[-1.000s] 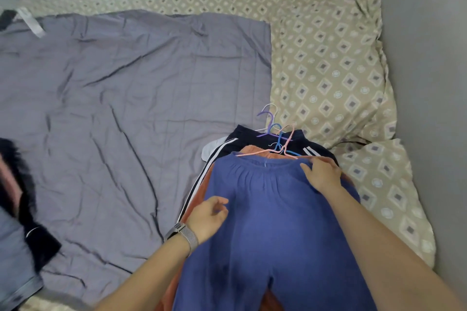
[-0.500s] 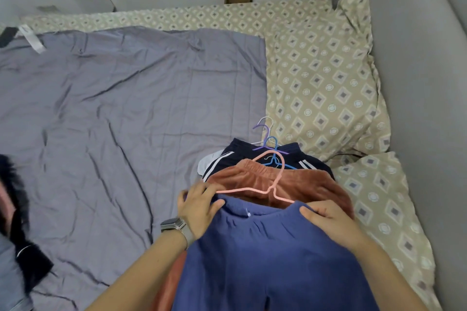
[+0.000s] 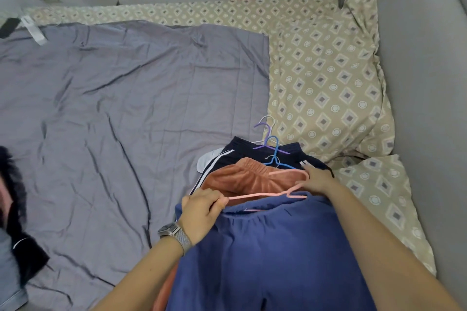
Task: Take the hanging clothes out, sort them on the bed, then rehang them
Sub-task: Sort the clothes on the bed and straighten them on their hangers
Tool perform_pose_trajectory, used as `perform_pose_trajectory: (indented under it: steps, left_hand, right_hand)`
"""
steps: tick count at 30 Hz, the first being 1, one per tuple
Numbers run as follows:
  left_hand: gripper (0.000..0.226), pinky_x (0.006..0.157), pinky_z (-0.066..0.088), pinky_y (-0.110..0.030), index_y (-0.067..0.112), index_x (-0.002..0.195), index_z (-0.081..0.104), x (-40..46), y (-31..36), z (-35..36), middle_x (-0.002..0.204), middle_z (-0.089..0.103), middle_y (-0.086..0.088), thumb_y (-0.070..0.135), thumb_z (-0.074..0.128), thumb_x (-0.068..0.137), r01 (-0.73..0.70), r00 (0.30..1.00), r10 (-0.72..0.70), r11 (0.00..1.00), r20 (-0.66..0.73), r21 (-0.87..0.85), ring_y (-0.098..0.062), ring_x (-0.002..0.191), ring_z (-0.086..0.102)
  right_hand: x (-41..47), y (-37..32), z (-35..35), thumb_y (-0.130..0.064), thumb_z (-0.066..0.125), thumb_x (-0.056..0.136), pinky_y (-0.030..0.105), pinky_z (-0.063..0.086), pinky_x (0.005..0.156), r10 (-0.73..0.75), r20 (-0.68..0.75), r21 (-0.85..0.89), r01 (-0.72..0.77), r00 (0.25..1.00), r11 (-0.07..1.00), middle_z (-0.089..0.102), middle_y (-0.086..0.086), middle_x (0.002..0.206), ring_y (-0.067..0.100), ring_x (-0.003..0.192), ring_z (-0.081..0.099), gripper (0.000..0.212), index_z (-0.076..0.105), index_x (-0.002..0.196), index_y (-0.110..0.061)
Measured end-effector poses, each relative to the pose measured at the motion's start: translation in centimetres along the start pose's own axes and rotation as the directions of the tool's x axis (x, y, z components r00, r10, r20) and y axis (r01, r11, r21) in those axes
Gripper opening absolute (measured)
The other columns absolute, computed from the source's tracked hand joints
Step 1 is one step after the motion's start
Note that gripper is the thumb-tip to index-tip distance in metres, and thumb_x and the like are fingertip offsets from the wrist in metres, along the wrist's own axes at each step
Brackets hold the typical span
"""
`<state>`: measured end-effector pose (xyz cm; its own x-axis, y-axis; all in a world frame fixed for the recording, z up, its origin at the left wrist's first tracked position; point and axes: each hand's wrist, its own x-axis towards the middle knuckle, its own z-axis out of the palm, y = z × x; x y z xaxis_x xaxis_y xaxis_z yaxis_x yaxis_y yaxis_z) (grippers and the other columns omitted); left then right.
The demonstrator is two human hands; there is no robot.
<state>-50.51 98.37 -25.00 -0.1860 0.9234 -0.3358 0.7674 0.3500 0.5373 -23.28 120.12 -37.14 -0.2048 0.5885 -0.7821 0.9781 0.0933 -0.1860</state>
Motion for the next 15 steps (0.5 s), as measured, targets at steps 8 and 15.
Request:
perform_pose_trajectory:
  steps: [8, 15]
  left_hand:
    - [0.039, 0.074, 0.028, -0.019, 0.035, 0.058, 0.047, -1.4, -2.1, -1.0, 0.088, 0.053, 0.033, 0.072, 0.036, 0.067, 0.023, 0.999, -0.025, 0.997, -0.022, -0.078, 0.006, 0.075, 0.046]
    - [0.025, 0.071, 0.046, -0.037, 0.037, 0.071, 0.060, -5.0, -3.9, -2.7, 0.080, 0.058, 0.010, 0.061, 0.055, 0.069, -0.041, 0.992, 0.008, 0.966, -0.128, -0.254, -0.002, 0.070, 0.054]
  right_hand:
    - [-3.5, -2.8, 0.7, -0.051, 0.054, 0.089, 0.030, 0.035, 0.063, -0.136, -0.114, 0.226, 0.159, 0.984, 0.961, 0.047, -0.007, 0.064, 0.015, 0.067, 0.045, 0.041, 0.044, 0.065, -0.020]
    - [-14.6, -4.9, 1.7, -0.050, 0.063, 0.085, 0.027, 0.023, 0.053, -0.355, -0.185, 0.496, 0.398, 0.917, 0.772, 0.028, -0.001, 0.058, 0.011, 0.057, 0.027, 0.056, 0.035, 0.057, -0.011]
